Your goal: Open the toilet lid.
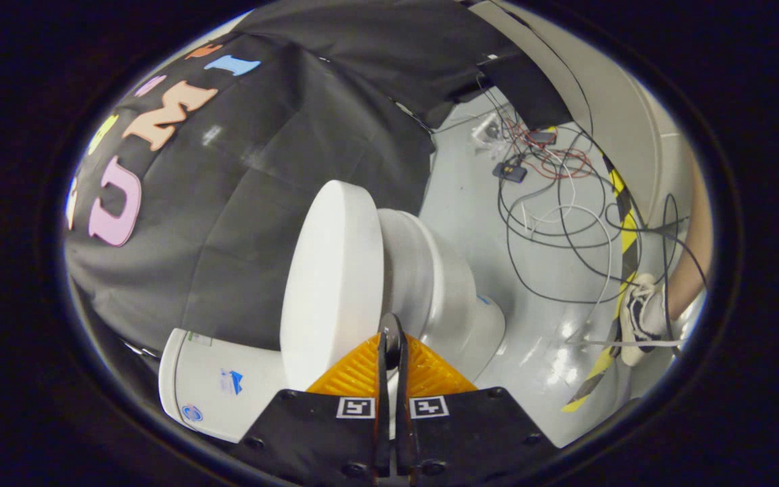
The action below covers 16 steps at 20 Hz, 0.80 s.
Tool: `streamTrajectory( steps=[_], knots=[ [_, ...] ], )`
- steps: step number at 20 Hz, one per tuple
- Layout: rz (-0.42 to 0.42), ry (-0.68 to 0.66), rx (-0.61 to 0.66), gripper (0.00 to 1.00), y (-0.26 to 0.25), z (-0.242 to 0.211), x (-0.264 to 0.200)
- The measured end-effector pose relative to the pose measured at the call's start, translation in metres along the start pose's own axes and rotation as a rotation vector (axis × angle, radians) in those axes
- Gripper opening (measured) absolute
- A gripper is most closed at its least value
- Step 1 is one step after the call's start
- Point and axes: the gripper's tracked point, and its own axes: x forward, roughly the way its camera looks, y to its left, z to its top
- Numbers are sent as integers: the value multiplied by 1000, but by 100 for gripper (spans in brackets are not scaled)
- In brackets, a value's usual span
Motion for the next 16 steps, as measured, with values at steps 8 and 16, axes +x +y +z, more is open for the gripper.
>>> streamTrajectory(
  steps=[8,16],
  knots=[
    [66,-61,-212,3,52,15,-29],
    [172,-121,-475,3,114,11,-66]
  ],
)
